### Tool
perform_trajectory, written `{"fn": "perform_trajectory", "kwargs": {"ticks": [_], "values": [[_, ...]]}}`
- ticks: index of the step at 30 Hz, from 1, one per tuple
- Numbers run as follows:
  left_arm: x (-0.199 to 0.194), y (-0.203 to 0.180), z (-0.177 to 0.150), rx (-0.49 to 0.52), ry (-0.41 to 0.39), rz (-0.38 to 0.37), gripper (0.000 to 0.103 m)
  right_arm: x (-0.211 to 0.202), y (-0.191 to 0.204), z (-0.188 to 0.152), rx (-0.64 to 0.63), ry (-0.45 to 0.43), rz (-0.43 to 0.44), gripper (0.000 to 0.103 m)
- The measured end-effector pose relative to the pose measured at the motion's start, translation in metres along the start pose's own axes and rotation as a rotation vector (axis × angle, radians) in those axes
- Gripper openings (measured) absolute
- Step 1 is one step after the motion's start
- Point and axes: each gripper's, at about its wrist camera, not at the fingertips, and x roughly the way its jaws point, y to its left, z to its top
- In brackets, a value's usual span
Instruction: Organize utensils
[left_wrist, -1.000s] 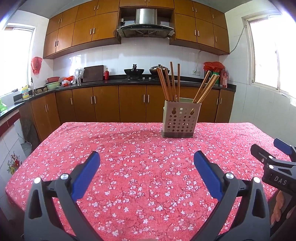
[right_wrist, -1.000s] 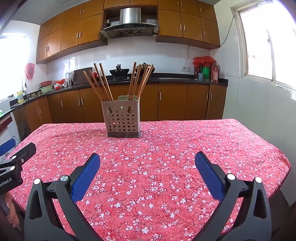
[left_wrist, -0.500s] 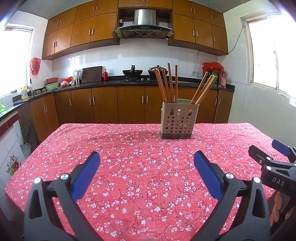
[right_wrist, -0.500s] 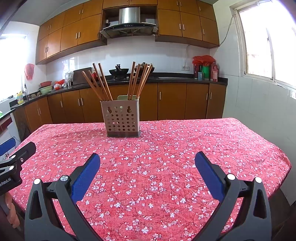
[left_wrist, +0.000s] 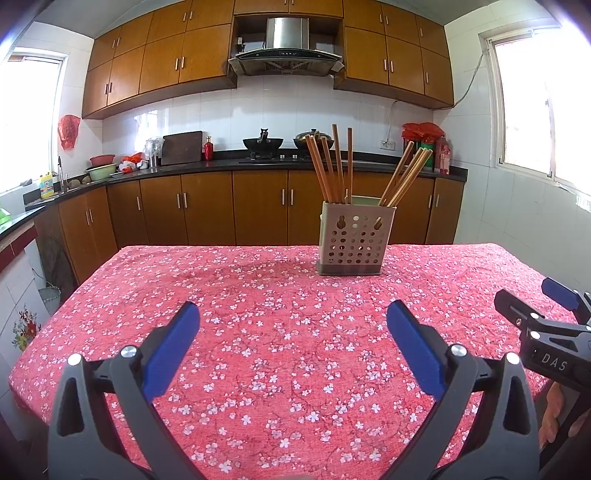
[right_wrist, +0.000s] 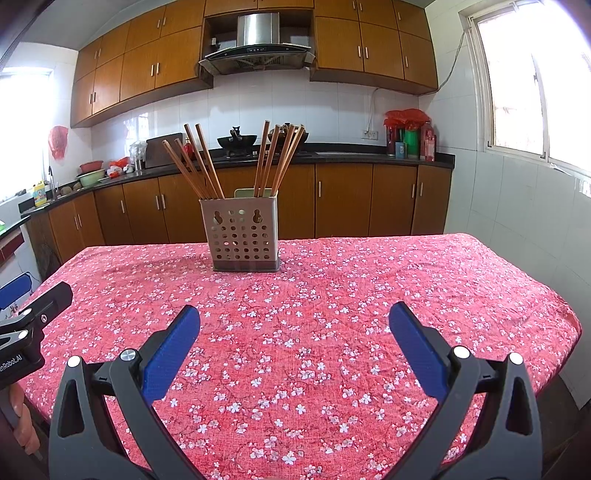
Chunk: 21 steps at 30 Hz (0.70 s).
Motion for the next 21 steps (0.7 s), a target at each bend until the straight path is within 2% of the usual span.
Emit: {"fn": "perform_trajectory", "kwargs": {"ticks": [21], "values": [[0.0006,0.0042,-0.0008,0.002,0.003,-0.006,0.099,0.001,-0.0013,-0.0011,0.001,0.003,-0.001,0.101]]}}
